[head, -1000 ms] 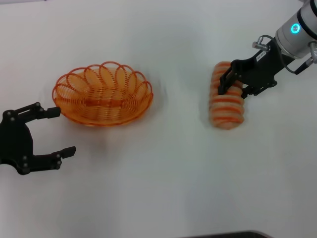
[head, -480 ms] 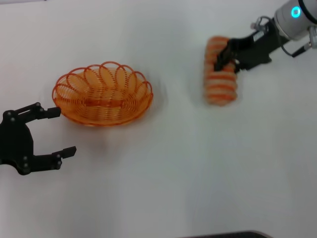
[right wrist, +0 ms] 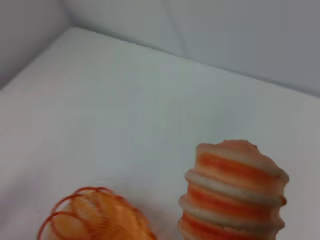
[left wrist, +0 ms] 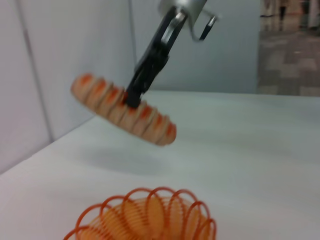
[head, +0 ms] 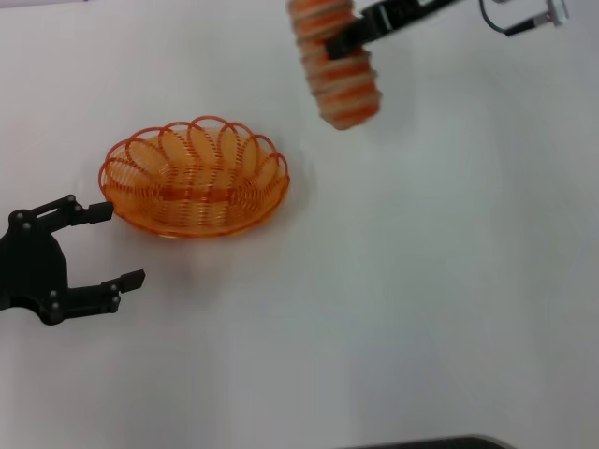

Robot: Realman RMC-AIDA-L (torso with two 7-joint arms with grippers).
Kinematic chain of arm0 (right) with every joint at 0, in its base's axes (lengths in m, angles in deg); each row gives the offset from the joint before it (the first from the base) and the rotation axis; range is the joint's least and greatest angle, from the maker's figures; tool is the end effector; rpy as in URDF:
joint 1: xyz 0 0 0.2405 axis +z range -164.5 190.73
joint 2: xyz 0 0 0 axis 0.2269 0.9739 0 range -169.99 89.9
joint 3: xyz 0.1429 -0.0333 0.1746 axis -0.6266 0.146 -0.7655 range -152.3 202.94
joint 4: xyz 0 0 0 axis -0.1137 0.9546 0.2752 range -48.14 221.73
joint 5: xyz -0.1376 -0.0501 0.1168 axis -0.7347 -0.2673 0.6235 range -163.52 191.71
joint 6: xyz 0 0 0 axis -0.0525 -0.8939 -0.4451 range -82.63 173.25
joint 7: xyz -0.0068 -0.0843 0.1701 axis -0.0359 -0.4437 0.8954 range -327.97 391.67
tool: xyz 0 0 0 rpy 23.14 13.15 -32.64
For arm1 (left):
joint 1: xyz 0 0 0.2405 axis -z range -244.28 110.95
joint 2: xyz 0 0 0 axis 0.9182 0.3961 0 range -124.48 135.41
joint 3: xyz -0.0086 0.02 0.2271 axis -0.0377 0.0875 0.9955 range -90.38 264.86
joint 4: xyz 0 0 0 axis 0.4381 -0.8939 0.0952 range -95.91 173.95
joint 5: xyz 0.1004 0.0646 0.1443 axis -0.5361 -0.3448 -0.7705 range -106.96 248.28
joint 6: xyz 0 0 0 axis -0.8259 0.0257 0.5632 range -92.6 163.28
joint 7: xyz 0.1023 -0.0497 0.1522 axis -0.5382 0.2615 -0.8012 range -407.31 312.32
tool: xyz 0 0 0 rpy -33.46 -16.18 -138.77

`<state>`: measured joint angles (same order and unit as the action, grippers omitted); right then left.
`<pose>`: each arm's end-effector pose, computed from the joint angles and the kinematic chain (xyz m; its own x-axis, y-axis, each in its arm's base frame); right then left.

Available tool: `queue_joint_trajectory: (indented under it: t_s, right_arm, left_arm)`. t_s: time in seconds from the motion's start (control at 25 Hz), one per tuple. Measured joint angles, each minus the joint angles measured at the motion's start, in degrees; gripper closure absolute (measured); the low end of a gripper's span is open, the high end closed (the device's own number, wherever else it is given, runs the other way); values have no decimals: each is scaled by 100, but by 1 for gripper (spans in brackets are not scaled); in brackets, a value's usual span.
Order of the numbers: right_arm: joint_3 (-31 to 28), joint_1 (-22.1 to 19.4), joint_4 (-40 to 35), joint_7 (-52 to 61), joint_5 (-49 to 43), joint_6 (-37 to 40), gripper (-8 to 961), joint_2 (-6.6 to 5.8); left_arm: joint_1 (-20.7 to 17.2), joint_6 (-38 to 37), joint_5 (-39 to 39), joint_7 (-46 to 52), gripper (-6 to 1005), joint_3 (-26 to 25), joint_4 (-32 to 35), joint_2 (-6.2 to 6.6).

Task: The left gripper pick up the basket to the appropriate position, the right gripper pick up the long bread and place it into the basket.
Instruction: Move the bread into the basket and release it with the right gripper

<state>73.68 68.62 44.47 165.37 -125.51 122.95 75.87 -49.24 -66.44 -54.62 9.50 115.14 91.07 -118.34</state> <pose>0.1403 0.4099 -0.0260 0.6797 -0.7124 -0.1748 -0.7314 -0.6403 -0.2347 -0.2593 0.2470 -0.0060 0.9169 0.0964 0.3873 0.2339 -0.9161 -0.3257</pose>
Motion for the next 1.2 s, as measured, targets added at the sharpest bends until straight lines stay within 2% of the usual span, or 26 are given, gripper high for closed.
queue_joint_trajectory:
  t_s: [0.12, 0.28, 0.36, 0.4, 0.44, 0.92, 1.2]
  right_arm:
    - [231, 108, -191, -507, 93, 107, 572, 117]
    - [845, 277, -357, -972, 98, 148, 597, 290]
    - [1226, 364, -384, -1123, 100, 119, 614, 354]
    - [1605, 455, -386, -1170, 108, 26, 622, 387]
    - [1605, 455, -386, -1170, 108, 26, 630, 387]
    - [3147, 678, -417, -1459, 845, -572, 737, 440]
    - [3510, 680, -429, -1494, 904, -686, 748, 448]
  left_arm:
    - [-6, 244, -9, 29, 138, -34, -146, 1]
    - [-48, 346, -13, 45, 138, -91, -224, 3]
    - [-85, 377, -17, 46, 138, -140, -241, 0]
    - [-99, 391, -20, 47, 138, -159, -246, -1]
    - [-111, 401, -22, 47, 138, -174, -249, -1]
    - [-152, 388, -23, 51, 138, -348, -253, -4]
    - [-137, 407, 5, 58, 139, -357, -327, 4]
